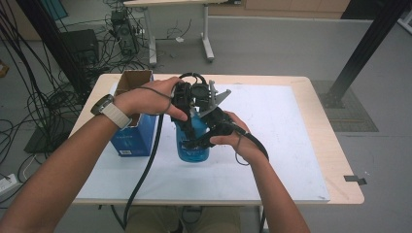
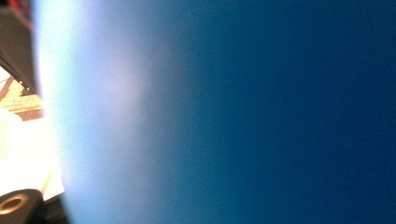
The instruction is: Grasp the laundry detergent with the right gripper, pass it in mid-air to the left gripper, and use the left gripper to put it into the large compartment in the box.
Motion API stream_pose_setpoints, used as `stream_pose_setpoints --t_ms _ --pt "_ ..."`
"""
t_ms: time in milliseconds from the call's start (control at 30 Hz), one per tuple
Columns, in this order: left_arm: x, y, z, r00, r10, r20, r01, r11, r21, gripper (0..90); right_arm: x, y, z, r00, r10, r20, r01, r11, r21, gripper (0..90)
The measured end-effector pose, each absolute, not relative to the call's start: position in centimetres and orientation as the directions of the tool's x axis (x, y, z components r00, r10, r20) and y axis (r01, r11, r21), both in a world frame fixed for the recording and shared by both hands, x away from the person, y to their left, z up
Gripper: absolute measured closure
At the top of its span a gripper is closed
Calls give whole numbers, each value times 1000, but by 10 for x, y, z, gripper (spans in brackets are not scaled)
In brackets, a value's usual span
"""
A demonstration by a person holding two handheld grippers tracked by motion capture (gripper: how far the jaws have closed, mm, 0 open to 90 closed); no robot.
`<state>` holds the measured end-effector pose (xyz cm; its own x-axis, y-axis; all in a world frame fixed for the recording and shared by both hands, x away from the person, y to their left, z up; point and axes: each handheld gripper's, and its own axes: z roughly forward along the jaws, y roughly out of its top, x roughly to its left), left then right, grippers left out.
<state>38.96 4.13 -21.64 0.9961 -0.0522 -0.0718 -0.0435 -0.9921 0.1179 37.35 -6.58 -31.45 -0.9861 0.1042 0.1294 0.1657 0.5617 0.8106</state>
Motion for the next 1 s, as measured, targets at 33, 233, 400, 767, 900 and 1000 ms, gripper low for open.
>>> stream_pose_setpoints --t_ms 33,233,400,767,900,1000 --pt "390 41 -216 996 -52 -71 -43 -992 117 338 374 -66 -315 -986 104 130 166 562 810 435" --pt "389 41 -217 996 -55 -73 -47 -992 114 364 373 -66 -315 -985 104 134 170 560 811 435" --pt "388 40 -217 995 -63 -76 -55 -993 104 376 373 -65 -315 -986 103 130 166 562 810 435" --pt "387 43 -219 995 -60 -78 -52 -993 103 382 373 -63 -316 -989 96 115 149 566 811 437" --pt "387 44 -219 995 -59 -80 -51 -993 105 382 372 -62 -316 -988 99 121 156 569 807 437" --pt "386 44 -218 995 -61 -76 -52 -993 106 381 372 -62 -316 -989 90 113 145 566 811 437"
